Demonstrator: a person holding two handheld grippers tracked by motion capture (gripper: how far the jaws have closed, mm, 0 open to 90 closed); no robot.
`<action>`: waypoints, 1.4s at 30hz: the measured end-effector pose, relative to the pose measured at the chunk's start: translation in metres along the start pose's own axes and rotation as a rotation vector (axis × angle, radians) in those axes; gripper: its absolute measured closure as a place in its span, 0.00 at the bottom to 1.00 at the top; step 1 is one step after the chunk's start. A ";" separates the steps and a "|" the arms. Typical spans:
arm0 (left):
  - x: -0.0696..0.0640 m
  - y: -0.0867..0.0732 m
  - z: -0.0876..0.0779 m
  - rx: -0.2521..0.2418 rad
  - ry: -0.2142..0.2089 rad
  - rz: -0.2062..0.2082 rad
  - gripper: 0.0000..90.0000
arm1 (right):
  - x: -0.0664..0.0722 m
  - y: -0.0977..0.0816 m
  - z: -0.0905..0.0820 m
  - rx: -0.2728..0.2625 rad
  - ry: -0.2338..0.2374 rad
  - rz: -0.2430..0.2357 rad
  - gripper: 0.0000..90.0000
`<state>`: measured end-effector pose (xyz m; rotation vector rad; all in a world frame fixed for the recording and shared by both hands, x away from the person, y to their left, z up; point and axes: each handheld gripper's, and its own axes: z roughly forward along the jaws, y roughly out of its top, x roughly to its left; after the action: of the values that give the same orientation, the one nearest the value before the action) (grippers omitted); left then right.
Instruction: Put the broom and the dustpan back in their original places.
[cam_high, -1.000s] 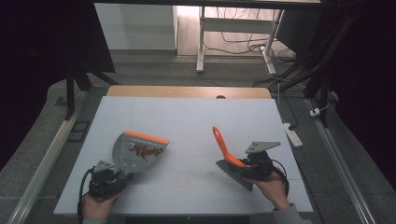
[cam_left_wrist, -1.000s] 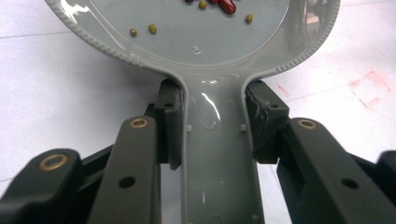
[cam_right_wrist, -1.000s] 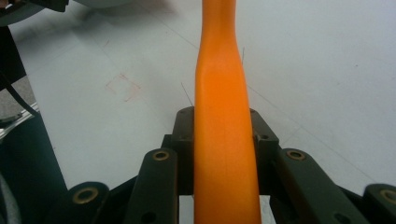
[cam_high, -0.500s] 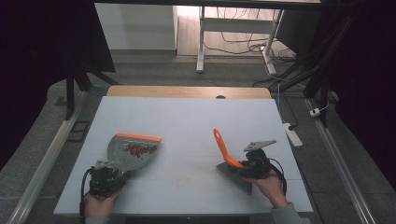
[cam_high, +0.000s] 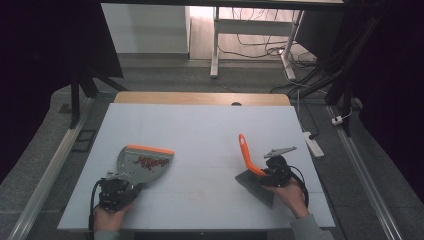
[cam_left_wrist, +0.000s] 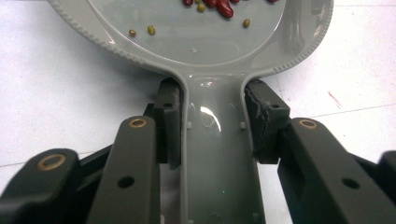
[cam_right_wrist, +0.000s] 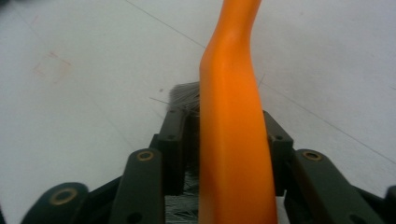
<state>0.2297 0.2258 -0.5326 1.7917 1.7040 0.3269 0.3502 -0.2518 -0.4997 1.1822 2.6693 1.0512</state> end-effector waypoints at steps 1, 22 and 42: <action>0.000 0.000 0.000 -0.002 -0.005 -0.003 0.68 | -0.001 0.000 0.001 0.001 -0.009 -0.001 0.64; -0.001 -0.005 -0.019 -0.051 -0.030 0.061 0.31 | -0.011 -0.004 0.005 0.006 -0.109 0.048 0.43; -0.010 0.003 -0.038 -0.125 -0.139 0.256 0.31 | 0.003 -0.009 -0.023 -0.170 -0.128 -0.141 0.45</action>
<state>0.2088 0.2263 -0.4989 1.8940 1.3325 0.3989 0.3350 -0.2671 -0.4868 0.9805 2.4691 1.1139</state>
